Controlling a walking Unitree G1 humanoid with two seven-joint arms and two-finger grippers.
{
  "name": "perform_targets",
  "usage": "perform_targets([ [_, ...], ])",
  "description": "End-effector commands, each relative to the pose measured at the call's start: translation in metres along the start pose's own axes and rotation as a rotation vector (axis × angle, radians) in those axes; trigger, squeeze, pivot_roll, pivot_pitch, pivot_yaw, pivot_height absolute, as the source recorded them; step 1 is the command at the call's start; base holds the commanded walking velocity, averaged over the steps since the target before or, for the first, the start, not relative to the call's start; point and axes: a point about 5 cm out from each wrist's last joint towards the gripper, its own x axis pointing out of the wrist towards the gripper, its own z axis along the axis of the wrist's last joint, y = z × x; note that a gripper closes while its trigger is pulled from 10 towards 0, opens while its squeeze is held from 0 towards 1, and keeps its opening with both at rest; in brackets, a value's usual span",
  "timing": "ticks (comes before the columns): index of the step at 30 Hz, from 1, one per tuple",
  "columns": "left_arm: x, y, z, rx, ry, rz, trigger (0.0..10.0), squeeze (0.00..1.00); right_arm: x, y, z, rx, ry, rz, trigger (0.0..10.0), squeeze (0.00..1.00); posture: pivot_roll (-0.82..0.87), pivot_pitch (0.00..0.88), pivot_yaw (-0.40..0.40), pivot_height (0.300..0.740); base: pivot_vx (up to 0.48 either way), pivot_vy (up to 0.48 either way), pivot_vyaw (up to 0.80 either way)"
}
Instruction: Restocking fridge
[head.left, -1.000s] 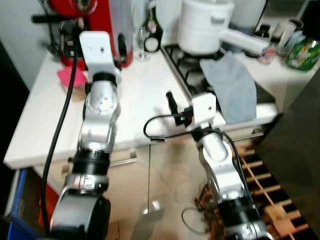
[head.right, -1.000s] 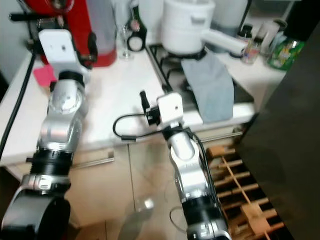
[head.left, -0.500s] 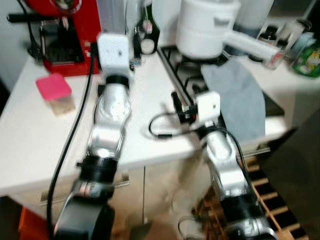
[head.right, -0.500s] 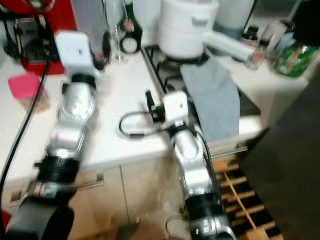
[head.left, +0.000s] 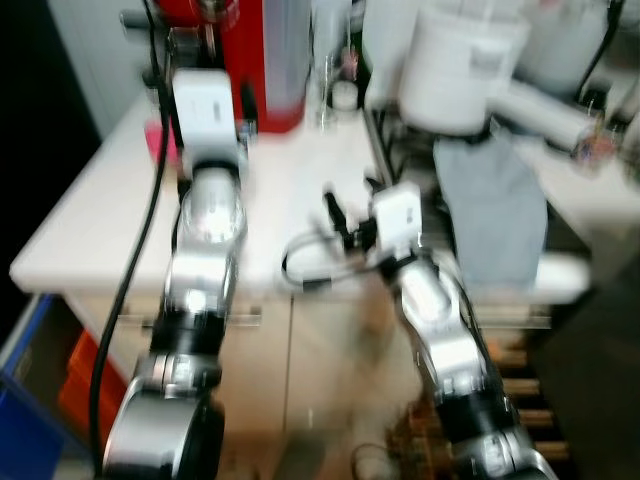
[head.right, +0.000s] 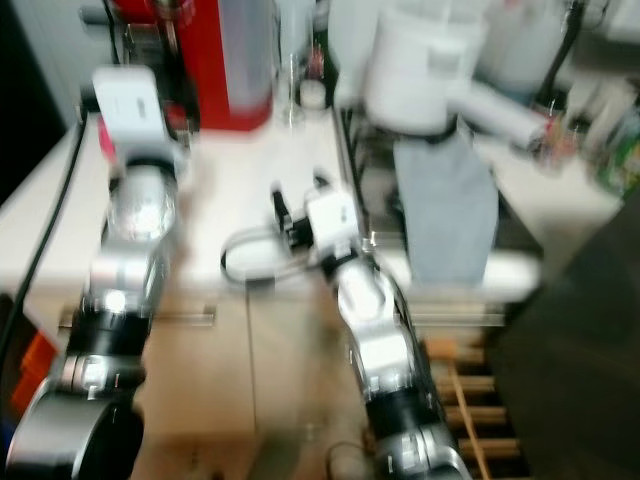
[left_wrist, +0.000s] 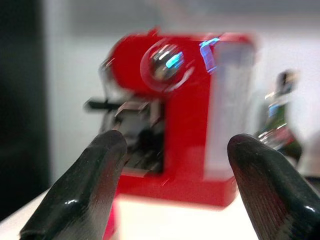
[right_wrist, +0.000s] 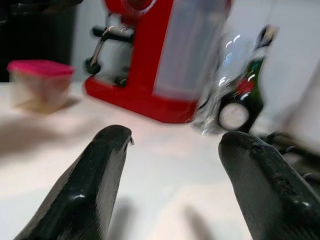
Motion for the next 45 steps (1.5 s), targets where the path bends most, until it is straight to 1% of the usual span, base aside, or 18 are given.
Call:
perform_targets([
  [1,0.005,0.01,0.003,0.019,-0.003,0.072,10.0,0.0,0.001,-0.002,0.001,0.014,-0.002,-0.005,10.0,0.0,0.03,0.0,-0.044,0.74,0.0,0.0,0.0],
  [3,0.006,0.015,0.002,0.033,0.003,0.101,10.0,0.0,0.001,-0.002,0.001,0.015,0.001,-0.003,10.0,0.0,0.03,0.0,-0.052,0.74,0.0,0.0,0.0],
  [6,0.014,0.027,-0.004,0.076,0.02,0.129,10.0,0.0,0.0,0.0,0.0,0.013,0.006,0.011,10.0,0.0,0.02,0.0,-0.056,0.74,0.0,0.0,0.0],
  [9,0.02,0.031,-0.01,0.107,0.043,0.137,10.0,0.0,-0.002,-0.002,-0.001,0.003,0.011,0.022,10.0,0.0,0.01,0.0,-0.055,0.74,0.0,0.0,0.0],
  [10,0.021,0.031,-0.011,0.102,0.046,0.137,10.0,0.0,-0.003,-0.003,-0.002,-0.001,0.014,0.022,10.0,0.0,0.0,0.0,-0.056,0.74,0.0,0.0,0.0],
  [15,0.023,0.026,-0.017,0.097,0.069,0.118,10.0,0.0,-0.006,-0.008,-0.004,-0.011,0.026,0.013,10.0,0.0,-0.03,0.0,-0.055,0.74,0.0,0.0,0.0],
  [17,0.025,0.023,-0.019,0.03,0.079,0.073,10.0,0.0,-0.007,-0.011,-0.002,-0.013,0.029,0.007,10.0,0.0,-0.04,0.0,-0.066,0.74,0.0,0.0,0.0],
  [19,0.029,0.022,-0.017,-0.007,0.078,0.061,10.0,0.0,-0.008,-0.011,-0.002,-0.021,0.03,0.017,10.0,0.0,-0.05,0.0,-0.068,0.74,0.48,0.0,0.0],
  [22,0.032,0.021,-0.013,-0.016,0.065,0.069,10.0,0.0,-0.009,-0.012,-0.003,-0.03,0.035,0.028,10.0,0.0,-0.04,0.0,-0.076,0.74,0.48,0.0,0.0],
  [24,0.034,0.02,-0.004,-0.006,0.029,0.086,10.0,0.0,-0.008,-0.012,-0.003,-0.027,0.035,0.028,10.0,0.0,-0.05,0.0,-0.08,0.74,0.48,0.0,0.0],
  [25,0.034,0.02,-0.004,-0.006,0.029,0.086,10.0,0.0,-0.008,-0.012,-0.003,-0.027,0.035,0.028,10.0,0.0,-0.05,0.0,-0.08,0.74,0.48,0.0,0.0],
  [28,0.033,0.018,0.003,-0.013,-0.015,0.12,10.0,0.0,-0.007,-0.011,-0.002,-0.027,0.035,0.035,10.0,0.0,-0.05,0.0,-0.084,0.74,0.48,0.0,0.0],
  [32,0.029,0.01,0.007,-0.037,-0.034,0.138,10.0,0.0,-0.008,-0.013,-0.002,-0.017,0.039,0.042,10.0,0.0,-0.05,0.0,-0.096,0.74,0.48,0.0,0.0],
  [33,0.028,0.009,0.007,-0.04,-0.036,0.139,10.0,0.0,-0.008,-0.013,-0.002,-0.029,0.041,0.052,10.0,0.0,-0.05,0.0,-0.097,0.74,0.48,0.0,0.0],
  [37,0.028,0.006,0.009,-0.024,-0.046,0.138,10.0,0.0,-0.005,-0.012,-0.002,-0.037,0.045,0.064,10.0,0.0,-0.04,0.0,-0.099,0.74,0.48,0.0,0.11],
  [40,0.029,0.005,0.009,-0.004,-0.032,0.135,10.0,0.0,-0.005,-0.012,-0.003,-0.033,0.047,0.062,10.0,0.0,-0.04,0.0,-0.103,0.74,0.48,0.0,0.72],
  [42,0.029,0.004,0.009,0.006,-0.035,0.131,10.0,0.0,-0.004,-0.011,-0.003,-0.03,0.047,0.062,10.0,0.0,-0.03,0.0,-0.106,0.74,0.0,0.0,0.73],
  [45,0.029,-0.001,0.009,0.036,-0.039,0.077,10.0,0.0,-0.004,-0.01,-0.003,-0.016,0.045,0.063,10.0,0.0,-0.03,0.0,-0.115,0.74,0.0,0.0,0.0],
])
